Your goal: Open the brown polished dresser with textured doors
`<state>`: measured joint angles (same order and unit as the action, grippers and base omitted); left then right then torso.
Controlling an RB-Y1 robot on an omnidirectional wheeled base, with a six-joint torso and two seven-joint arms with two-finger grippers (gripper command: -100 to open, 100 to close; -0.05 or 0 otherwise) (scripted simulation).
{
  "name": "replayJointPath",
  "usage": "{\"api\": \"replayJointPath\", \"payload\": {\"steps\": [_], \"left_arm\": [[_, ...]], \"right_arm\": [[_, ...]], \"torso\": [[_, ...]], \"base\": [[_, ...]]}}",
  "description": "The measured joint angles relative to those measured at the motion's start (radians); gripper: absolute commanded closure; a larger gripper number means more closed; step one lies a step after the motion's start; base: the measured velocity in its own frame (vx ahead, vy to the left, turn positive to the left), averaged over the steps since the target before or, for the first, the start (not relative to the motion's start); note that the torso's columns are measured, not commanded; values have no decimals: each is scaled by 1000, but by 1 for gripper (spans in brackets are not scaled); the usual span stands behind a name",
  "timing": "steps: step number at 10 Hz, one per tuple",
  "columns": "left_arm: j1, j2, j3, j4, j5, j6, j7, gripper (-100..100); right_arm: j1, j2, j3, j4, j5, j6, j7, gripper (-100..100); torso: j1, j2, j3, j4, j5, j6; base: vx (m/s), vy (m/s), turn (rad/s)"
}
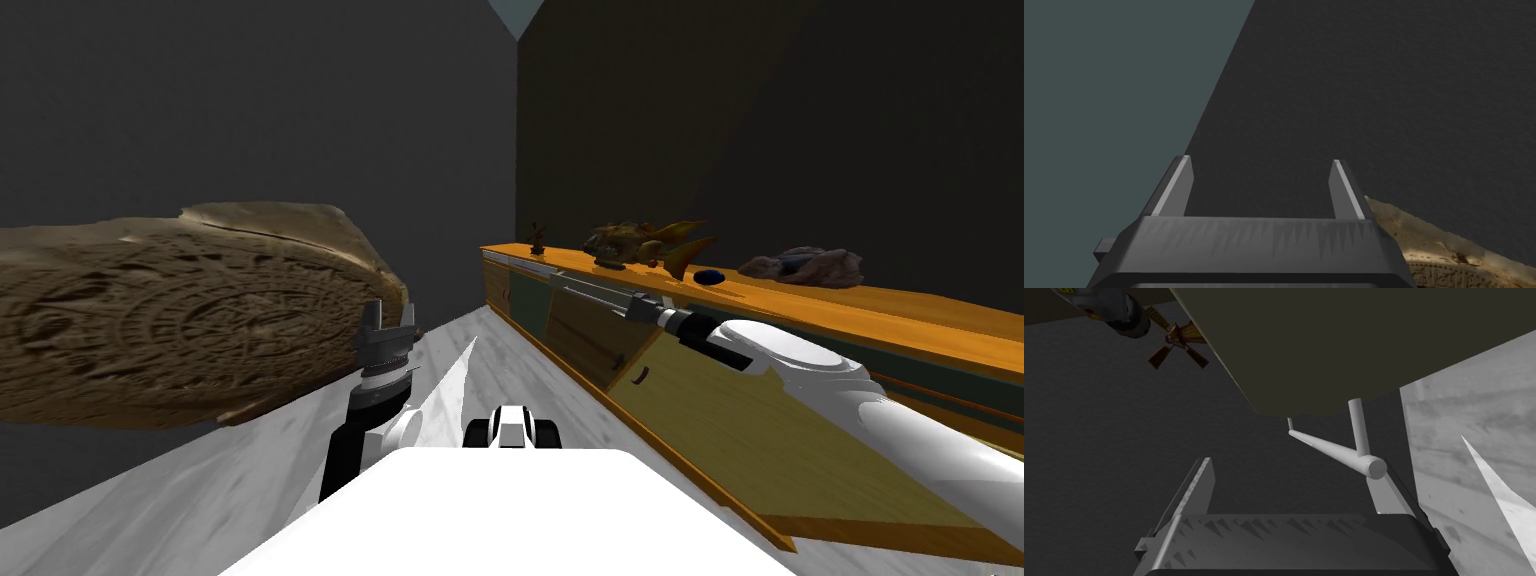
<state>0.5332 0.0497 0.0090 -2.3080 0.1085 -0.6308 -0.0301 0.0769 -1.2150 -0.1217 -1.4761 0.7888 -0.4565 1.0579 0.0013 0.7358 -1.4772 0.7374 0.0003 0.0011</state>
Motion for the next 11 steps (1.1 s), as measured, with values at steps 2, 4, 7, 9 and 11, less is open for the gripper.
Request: {"api": "replayJointPath", "payload": {"steps": [2,4,7,9,11], "left_arm": [[0,0,0,0,0,0,0,0],[0,0,0,0,0,0,0,0],[0,0,0,0,0,0,0,0],[0,0,0,0,0,0,0,0],[0,0,0,0,0,0,0,0]], "right_arm": [[27,27,-37,-10,61,-13,-35,-100],[27,38,-85,-17,126,-20,-100,-100],[31,42,-114,-9,210,-32,-142,-100],[55,79,-169,-13,270,-59,-197,-100],[59,86,-214,-15,329,-65,-249,-100]], "torso": [[-1,3,1,0,0,-3],[-2,3,2,1,-1,1],[0,-1,-1,0,0,-2],[-2,8,5,2,-1,-1],[0,-1,-1,0,0,0]], "base": [[-105,-24,381],[-50,-24,29],[-27,-16,118],[-107,-26,253],[-1,8,-51]]}}
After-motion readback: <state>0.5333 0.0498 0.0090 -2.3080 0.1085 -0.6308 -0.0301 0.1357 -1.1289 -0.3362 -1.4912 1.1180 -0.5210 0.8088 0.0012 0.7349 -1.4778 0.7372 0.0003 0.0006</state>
